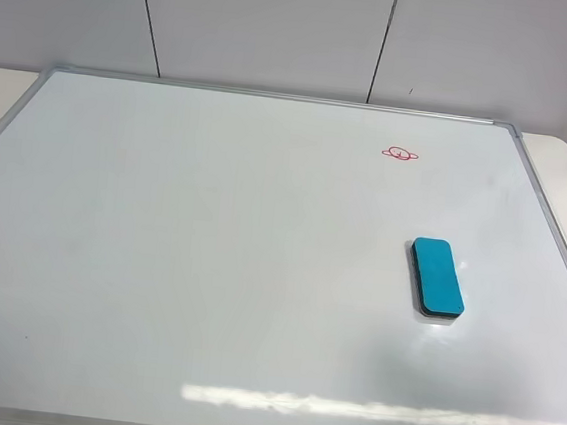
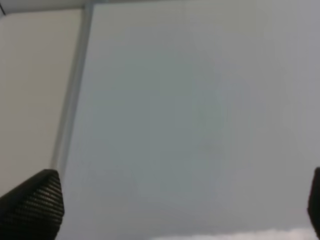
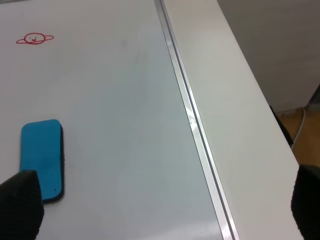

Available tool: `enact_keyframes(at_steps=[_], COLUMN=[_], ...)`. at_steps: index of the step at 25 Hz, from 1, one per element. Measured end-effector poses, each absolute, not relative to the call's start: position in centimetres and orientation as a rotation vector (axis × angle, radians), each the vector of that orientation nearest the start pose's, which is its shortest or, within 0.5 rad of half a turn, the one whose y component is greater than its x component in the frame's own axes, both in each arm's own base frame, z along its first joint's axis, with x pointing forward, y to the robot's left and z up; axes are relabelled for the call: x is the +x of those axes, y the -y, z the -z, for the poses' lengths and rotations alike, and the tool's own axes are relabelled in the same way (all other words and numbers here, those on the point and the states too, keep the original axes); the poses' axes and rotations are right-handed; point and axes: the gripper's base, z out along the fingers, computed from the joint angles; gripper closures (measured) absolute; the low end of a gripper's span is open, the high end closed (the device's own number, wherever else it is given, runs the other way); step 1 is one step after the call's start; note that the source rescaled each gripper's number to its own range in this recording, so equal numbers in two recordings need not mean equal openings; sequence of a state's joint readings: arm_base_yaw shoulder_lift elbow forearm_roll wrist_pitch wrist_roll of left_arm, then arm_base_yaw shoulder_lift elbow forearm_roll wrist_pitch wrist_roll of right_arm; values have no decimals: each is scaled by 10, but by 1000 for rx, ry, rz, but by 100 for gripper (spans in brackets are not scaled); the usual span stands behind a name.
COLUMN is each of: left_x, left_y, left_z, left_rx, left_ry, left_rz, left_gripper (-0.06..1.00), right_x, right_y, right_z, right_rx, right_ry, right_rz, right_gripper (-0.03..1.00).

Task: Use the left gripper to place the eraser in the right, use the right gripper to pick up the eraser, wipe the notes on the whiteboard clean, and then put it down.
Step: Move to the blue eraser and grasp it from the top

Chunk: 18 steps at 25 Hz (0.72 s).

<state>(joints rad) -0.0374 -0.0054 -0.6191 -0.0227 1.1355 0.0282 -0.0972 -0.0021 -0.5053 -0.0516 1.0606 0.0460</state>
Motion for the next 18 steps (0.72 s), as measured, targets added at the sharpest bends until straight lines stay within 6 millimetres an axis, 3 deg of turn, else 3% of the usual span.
enact_keyframes(at_steps=[4, 18], left_x=[-17, -7], left_y=[2, 2], left_z=[-284, -279], left_rx=[116, 154], left_ry=[-2074, -2027], left_rz=[76, 103], left_gripper=[-5, -5], right_x=[-6, -6], right_y=[4, 4], right_z=[-279, -279], right_rx=[148, 148], right_ry=[-2031, -2031], right_rz=[94, 94], right_gripper=[-3, -3])
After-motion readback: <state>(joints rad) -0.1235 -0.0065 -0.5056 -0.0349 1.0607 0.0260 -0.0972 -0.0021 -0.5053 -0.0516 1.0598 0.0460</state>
